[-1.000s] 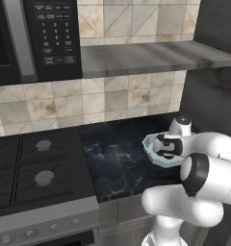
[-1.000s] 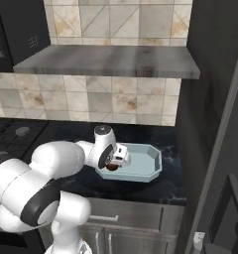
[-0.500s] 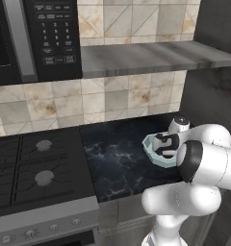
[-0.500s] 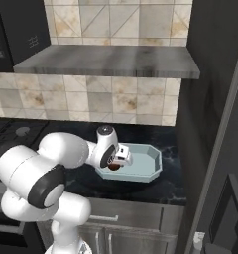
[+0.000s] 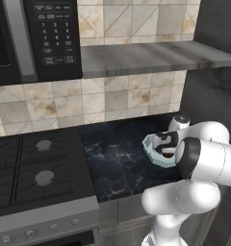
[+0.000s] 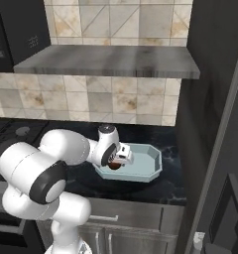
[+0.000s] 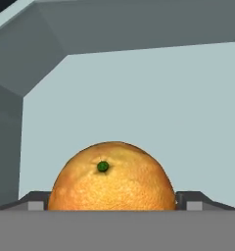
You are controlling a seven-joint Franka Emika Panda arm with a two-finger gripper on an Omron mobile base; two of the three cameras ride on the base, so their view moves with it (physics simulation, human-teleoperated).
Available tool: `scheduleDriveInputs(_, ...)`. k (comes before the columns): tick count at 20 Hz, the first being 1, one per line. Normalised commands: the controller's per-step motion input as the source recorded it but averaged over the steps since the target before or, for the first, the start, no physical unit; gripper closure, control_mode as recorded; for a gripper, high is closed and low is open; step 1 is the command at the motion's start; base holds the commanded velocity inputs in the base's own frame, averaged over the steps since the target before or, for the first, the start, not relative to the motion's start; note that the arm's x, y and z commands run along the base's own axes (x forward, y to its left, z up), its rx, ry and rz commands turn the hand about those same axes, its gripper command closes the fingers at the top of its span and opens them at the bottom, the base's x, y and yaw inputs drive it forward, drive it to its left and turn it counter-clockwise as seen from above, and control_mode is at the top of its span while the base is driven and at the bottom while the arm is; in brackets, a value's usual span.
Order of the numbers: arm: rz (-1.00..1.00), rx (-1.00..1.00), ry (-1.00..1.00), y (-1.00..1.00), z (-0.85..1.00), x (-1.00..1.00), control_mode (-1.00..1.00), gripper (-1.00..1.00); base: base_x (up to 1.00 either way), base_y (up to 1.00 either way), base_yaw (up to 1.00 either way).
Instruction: Pick the banana and orange from the fridge and place them inside the tupperware on the counter.
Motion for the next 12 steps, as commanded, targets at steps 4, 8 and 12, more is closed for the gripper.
scheduleDriveInputs(4, 0.00, 0.00, 0.00, 0.00, 0.05, -0.08, -1.00, -1.00, 0.00, 0.00, 0.00)
scheduleDriveInputs(8, 0.00, 0.00, 0.00, 0.00, 0.25, -0.21, -1.00, -1.00, 0.00, 0.00, 0.00)
scheduleDriveInputs(12, 0.00, 0.00, -0.04, 0.00, 0.47, -0.37, -1.00, -1.00, 0.00, 0.00, 0.00)
